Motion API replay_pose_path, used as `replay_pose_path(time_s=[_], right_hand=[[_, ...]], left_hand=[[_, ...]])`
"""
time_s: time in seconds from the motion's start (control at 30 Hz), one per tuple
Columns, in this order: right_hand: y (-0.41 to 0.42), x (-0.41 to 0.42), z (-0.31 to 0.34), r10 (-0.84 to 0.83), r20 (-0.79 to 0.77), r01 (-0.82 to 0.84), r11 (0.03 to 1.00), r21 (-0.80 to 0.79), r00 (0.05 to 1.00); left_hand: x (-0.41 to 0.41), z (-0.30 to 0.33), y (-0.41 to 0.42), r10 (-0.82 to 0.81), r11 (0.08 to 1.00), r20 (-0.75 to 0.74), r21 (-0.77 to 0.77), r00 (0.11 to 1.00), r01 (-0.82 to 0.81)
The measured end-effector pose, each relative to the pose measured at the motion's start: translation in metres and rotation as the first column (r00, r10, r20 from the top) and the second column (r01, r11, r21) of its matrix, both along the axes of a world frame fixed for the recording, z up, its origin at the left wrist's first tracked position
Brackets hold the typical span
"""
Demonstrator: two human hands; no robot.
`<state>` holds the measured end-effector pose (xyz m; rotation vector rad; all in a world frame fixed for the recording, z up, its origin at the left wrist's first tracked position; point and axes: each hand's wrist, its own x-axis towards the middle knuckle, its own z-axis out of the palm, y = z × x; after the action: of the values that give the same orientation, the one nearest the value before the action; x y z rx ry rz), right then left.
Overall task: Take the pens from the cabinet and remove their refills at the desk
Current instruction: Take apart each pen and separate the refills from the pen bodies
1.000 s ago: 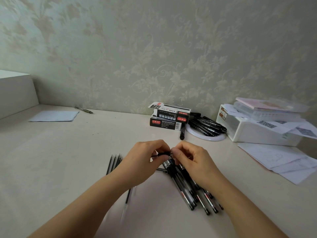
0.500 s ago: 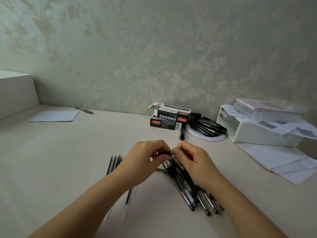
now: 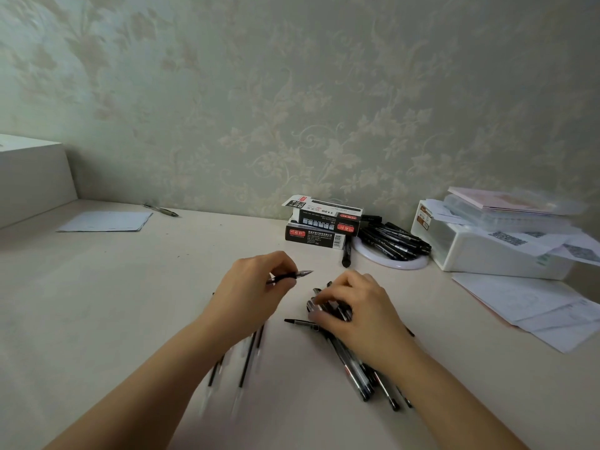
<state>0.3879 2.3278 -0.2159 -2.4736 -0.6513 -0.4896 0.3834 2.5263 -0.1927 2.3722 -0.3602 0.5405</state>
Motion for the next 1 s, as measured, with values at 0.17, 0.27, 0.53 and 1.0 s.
replay_pose_path(time_s=[0.17, 0.27, 0.53, 1.0], right_hand=[[0.012, -0.003, -0.007, 0.013, 0.003, -0.012, 0.973, -0.23, 1.0], [0.012, -0.004, -0.004, 0.014, 0.032, -0.009, 0.99, -0.142, 0.999], [0.016, -0.004, -0.008, 0.023, -0.021, -0.026, 0.979, -0.201, 1.0], [0.0, 0.001, 0.001, -0.055, -0.004, 0.055, 0.996, 0.067, 0.998]], left_hand=[[-0.003, -0.003, -0.005, -0.055, 0.997, -0.027, 0.054, 0.998, 0.056], [-0.002, -0.004, -0.006, -0.071, 0.996, -0.046, 0.059, 0.996, 0.073], [-0.003, -0.007, -0.008, -0.084, 0.993, -0.077, 0.074, 0.994, 0.089], [0.0, -0.007, -0.003, -0.052, 0.998, -0.069, 0.035, 0.996, 0.055]])
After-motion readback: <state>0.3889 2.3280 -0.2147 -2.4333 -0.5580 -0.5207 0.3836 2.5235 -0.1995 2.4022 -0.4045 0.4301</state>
